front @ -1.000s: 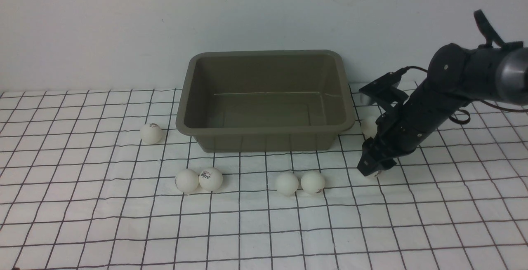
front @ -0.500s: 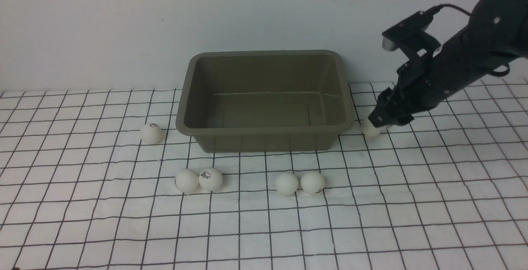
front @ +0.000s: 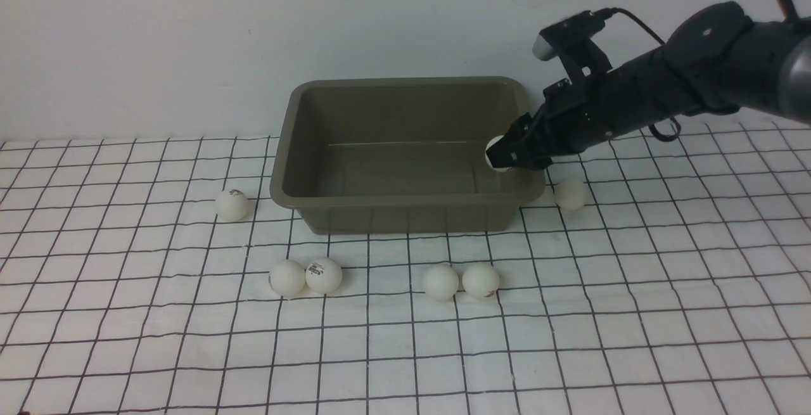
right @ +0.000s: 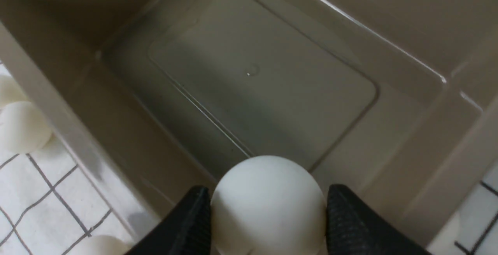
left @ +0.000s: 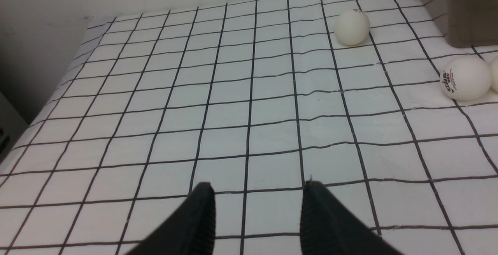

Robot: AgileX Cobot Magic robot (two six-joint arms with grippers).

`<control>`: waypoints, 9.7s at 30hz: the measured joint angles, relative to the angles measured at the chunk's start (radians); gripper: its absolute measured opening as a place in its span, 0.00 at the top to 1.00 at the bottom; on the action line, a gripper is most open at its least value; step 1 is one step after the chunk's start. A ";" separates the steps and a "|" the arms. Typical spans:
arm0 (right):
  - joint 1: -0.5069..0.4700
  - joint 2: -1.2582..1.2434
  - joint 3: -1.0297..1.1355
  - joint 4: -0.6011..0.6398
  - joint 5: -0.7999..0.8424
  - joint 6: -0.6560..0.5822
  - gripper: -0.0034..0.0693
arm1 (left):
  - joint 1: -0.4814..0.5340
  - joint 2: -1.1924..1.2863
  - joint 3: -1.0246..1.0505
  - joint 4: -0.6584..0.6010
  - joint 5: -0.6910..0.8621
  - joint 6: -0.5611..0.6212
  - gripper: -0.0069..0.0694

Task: Put the table tennis balls into the box on the white checkered tablecloth.
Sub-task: 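Release the ping pong ball into the bin and lift the gripper away, then reach for and grasp a ping pong ball on the table, then release the ping pong ball into the bin and lift the gripper away, then reach for and grasp a ping pong ball on the table, then release the ping pong ball into the bin and lift the gripper away, then reach for and grasp a ping pong ball on the table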

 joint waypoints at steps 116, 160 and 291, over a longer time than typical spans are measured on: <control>-0.167 0.082 -0.122 0.125 0.158 -0.327 0.47 | 0.000 0.000 0.000 0.000 0.000 0.000 0.54; -0.379 0.117 -0.121 0.306 0.383 -0.646 0.34 | 0.000 0.000 0.000 0.000 0.000 0.000 0.54; -0.402 -0.165 -0.221 0.189 0.338 -0.574 0.21 | 0.000 0.000 0.000 0.000 0.000 0.000 0.54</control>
